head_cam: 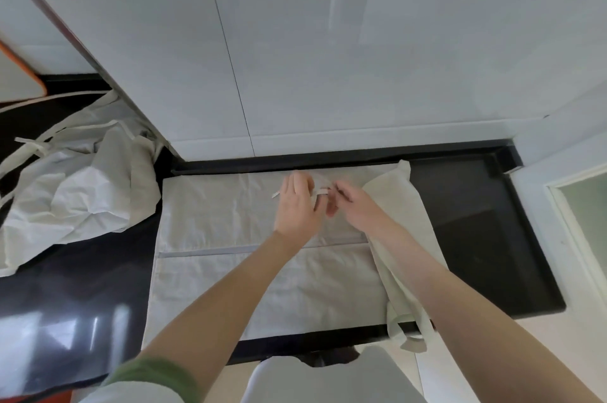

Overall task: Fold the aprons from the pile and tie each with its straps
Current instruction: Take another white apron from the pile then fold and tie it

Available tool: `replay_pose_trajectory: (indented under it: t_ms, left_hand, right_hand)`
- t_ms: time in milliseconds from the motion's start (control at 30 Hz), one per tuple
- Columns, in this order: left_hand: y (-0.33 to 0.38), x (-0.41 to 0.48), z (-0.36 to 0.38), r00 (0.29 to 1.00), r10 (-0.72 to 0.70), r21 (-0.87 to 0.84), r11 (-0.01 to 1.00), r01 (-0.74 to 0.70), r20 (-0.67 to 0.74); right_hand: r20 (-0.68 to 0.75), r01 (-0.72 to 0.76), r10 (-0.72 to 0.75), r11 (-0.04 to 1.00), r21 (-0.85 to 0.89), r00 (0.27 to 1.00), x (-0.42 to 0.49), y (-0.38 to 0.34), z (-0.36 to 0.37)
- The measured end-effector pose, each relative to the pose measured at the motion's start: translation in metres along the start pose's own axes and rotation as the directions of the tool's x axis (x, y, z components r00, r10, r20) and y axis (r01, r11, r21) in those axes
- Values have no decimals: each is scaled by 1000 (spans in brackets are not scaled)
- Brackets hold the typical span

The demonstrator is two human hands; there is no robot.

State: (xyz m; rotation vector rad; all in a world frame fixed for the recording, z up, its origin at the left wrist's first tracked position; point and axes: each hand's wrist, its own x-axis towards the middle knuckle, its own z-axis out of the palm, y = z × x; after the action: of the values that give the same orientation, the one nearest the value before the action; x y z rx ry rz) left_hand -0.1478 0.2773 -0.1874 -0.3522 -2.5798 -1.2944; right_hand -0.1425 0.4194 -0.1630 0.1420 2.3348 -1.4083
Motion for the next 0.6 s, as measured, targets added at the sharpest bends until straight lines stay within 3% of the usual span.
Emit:
replay_pose_trajectory:
  t_ms: [67,133,200,267,333,467,533,600]
  left_hand:
    - [18,0,7,996,-92,-11,996,92,-7]
    - [23,6,14,963,-268,2,963,268,27]
    - [21,17,20,830,-498,50,863,503,251]
    - [21,24,28,646,-591,235,798,555,482]
    - [22,25,36,578,-611,303,783,544,541]
    - [24,22,50,609,-606,330,793,512,512]
    - [26,20,52,687,-610,369,790,489,396]
    - [35,19,52,799,-525,363,834,415,293]
  right_hand:
    - [-76,1,13,983,185,997,-3,1,-8]
    - [-149,-2,76,895,445,986,-6,1,-17]
    - [-155,3,122,775,632,980,-8,6,-29]
    - [-128,3,98,783,622,987,-9,13,-40]
    - [-137,-27,111,863,505,984,-13,16,-49]
    - [-304,-85,159,966,243,939,-19,21,-67]
    - [-383,-93,196,958,271,903,-23,26,-75]
    - [-467,-111,294,919,379,834,-28,32,-82]
